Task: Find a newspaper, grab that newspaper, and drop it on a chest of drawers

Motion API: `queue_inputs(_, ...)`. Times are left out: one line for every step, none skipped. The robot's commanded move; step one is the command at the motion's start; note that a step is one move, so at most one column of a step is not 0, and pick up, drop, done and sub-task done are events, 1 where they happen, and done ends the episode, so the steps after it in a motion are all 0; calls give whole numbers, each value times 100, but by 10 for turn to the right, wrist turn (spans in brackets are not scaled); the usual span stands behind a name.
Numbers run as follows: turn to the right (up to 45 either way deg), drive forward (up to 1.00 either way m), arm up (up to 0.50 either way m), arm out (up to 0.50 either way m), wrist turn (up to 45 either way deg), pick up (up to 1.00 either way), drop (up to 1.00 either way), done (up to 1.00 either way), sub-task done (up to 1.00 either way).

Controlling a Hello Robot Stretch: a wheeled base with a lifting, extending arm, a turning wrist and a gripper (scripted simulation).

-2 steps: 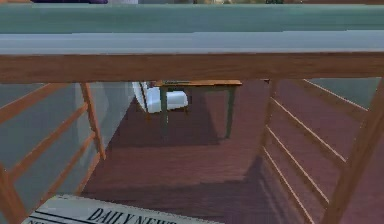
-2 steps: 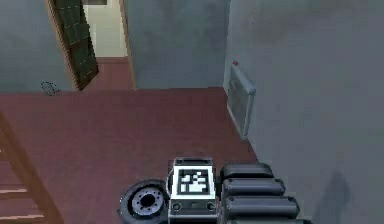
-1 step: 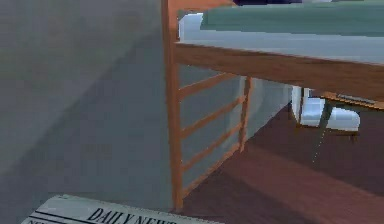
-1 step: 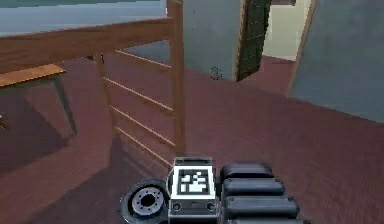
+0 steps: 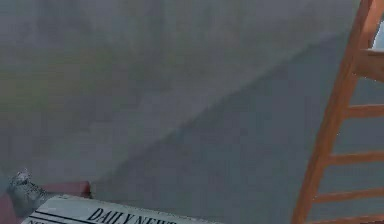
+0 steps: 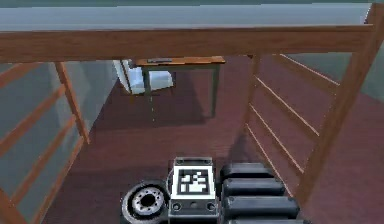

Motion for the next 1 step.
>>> queue_inputs(0,25,0,0,0,0,0,0,0)
